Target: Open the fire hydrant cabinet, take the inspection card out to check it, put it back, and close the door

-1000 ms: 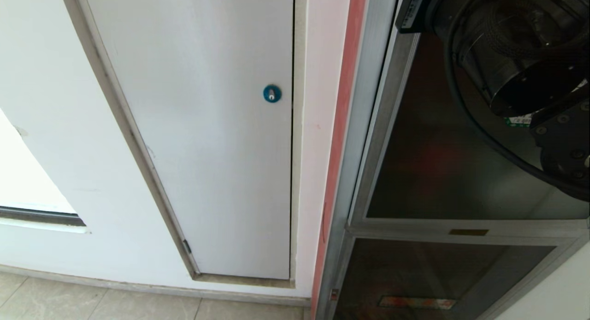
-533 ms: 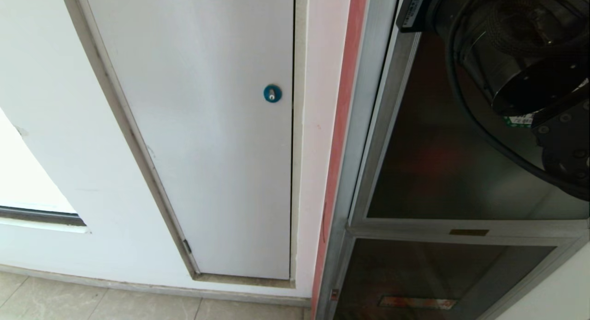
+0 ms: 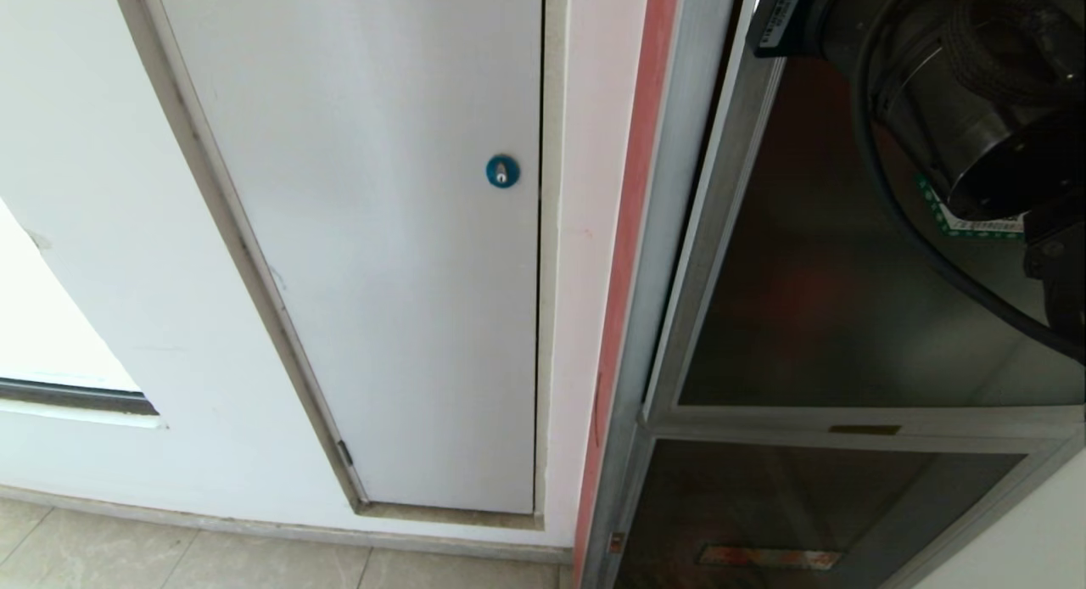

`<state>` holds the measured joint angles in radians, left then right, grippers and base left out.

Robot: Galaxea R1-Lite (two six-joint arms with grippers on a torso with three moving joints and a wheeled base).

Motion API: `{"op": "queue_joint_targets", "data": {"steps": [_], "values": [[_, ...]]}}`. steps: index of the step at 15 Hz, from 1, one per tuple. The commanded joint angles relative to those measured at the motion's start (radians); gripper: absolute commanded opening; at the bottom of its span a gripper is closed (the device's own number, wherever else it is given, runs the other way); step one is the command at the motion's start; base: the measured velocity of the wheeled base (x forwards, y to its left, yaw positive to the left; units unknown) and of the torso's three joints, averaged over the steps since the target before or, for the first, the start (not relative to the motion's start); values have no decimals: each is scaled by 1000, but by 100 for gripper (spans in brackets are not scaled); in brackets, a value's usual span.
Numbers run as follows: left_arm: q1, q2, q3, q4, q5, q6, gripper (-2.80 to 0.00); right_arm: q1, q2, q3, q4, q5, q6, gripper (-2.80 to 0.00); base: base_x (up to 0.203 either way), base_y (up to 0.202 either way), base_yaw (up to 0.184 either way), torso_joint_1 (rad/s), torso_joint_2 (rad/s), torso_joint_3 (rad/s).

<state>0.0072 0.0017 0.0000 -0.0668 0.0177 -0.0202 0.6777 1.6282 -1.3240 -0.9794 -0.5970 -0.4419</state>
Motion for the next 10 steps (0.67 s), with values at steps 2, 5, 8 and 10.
{"op": "queue_joint_targets", "data": {"steps": [2,5,8,10], "values": [[0,0,20,-1,1,-1,-280,0,-35,28,-12,-6,-1,-280,0,0,0,0,0,0],[0,0,20,-1,1,0,-280,0,-44,29,-12,-6,-1,-280,0,0,0,0,0,0],[0,0,20,-1,1,-1,-280,0,-44,31,-10,-6,-1,-280,0,0,0,0,0,0],[0,0,20,-1,1,0,-280,0,-47,43,-5,-7,-1,-280,0,0,0,0,0,0]]}}
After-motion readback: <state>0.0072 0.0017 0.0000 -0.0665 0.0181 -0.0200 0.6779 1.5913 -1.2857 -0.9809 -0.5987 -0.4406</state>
